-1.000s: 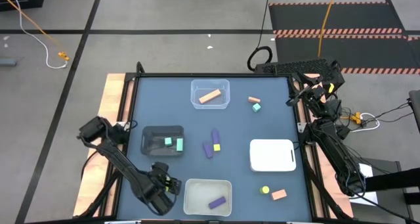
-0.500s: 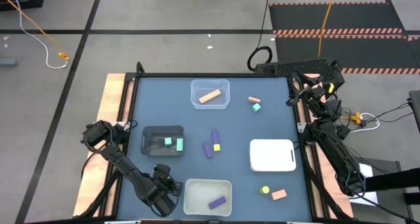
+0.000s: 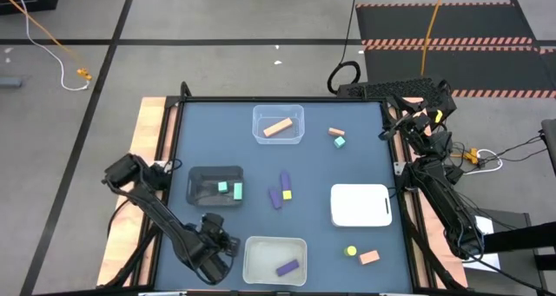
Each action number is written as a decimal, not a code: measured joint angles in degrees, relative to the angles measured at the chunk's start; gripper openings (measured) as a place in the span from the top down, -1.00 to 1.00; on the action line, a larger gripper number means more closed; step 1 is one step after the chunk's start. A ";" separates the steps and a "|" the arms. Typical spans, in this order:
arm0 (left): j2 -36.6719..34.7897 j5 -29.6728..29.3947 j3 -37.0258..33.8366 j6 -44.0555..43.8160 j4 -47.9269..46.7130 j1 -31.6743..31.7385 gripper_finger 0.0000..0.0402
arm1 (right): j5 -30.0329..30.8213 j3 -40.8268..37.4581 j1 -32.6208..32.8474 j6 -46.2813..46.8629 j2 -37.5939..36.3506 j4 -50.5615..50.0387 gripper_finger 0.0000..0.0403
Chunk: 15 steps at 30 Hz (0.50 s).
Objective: Sort & place blocks by color
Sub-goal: Put the bottom left green block into the white bin
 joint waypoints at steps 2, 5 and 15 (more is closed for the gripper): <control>-1.14 -1.28 0.81 0.52 -2.30 0.00 0.34 | 0.00 0.00 -0.01 -0.01 0.00 -0.01 -0.31; -2.98 -4.80 2.98 3.07 -4.48 0.17 0.34 | 0.00 -0.02 0.01 -0.01 0.00 -0.01 -0.31; -7.27 -28.68 10.52 28.02 -2.05 3.44 0.34 | 1.57 -0.01 -0.01 1.16 0.00 2.15 -0.31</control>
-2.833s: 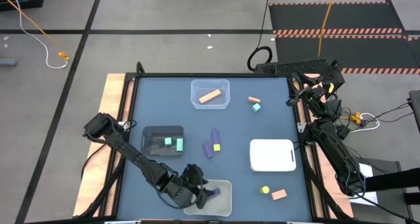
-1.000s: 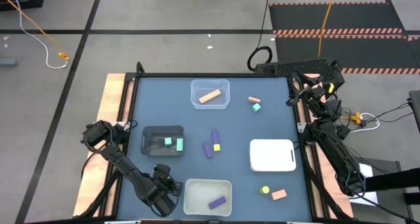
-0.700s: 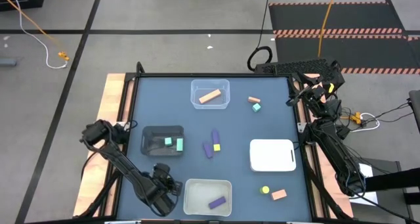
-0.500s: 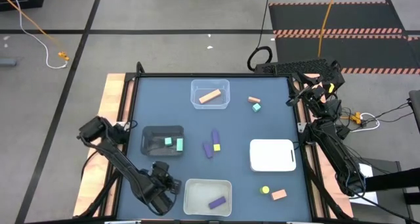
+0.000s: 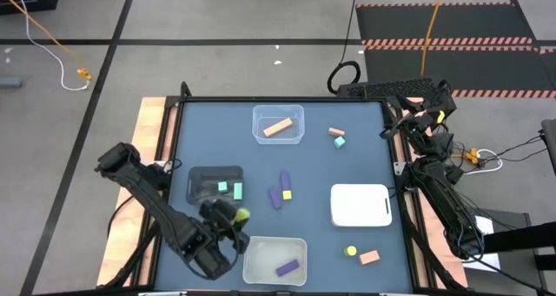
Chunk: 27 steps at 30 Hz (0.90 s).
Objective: Sort & place blocks by color
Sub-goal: Put the bottom left green block into the white bin
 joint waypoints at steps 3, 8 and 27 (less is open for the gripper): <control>-0.82 -6.45 0.61 10.84 3.72 2.55 0.34 | -0.24 -0.01 0.02 4.92 0.00 1.36 -0.30; -1.17 -10.32 0.61 32.89 14.80 8.75 0.34 | -0.13 -0.01 0.02 29.80 0.00 1.78 -0.31; 2.61 8.36 0.46 78.91 57.64 23.88 0.33 | -16.22 0.00 6.83 58.35 0.00 -1.24 -0.30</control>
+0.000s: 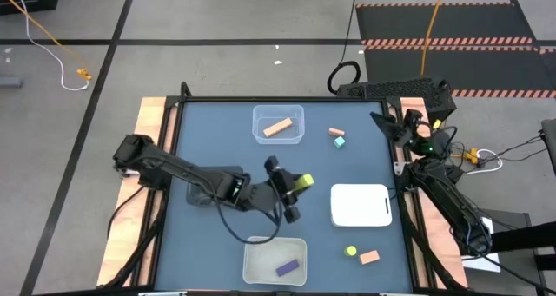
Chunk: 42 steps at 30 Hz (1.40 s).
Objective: Sort & place blocks by color
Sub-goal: Put the bottom left green block into the white bin
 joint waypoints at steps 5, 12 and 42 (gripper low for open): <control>2.39 3.09 -0.02 2.87 6.32 1.13 0.33 | 6.97 -0.01 0.07 2.86 0.00 0.15 -0.30; 2.90 3.34 -0.02 2.98 6.93 2.08 0.33 | 2.89 -0.01 0.29 -3.61 -0.02 -1.95 -0.30; 2.90 19.51 -0.02 4.28 25.92 14.15 0.33 | 17.14 0.94 43.18 -42.59 6.31 -1.17 -0.30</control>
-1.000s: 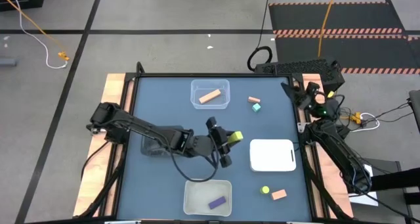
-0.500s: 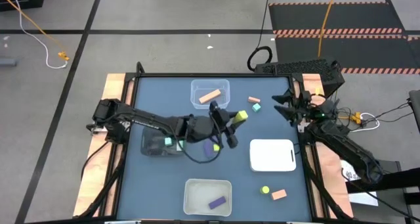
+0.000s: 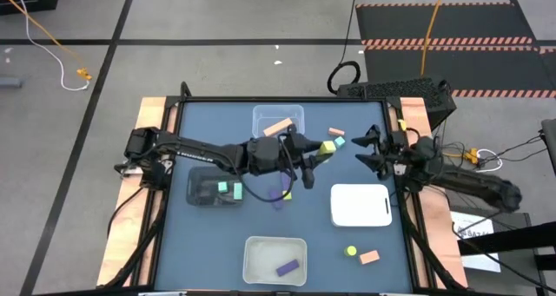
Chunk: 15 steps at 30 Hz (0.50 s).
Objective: Sort & place blocks by color
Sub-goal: Put the bottom left green block into the white bin
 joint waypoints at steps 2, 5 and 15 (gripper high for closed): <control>0.00 0.02 0.00 -0.12 -0.03 -0.04 0.33 | 2.90 0.95 3.59 -1.54 2.76 1.60 -0.30; 0.00 0.02 0.00 -0.25 -0.09 -0.09 0.33 | 6.95 2.23 8.79 -4.36 7.79 2.63 -0.30; 0.00 0.01 0.00 -1.32 -1.55 -0.20 0.33 | 11.42 8.65 20.24 -9.29 28.15 16.35 -0.30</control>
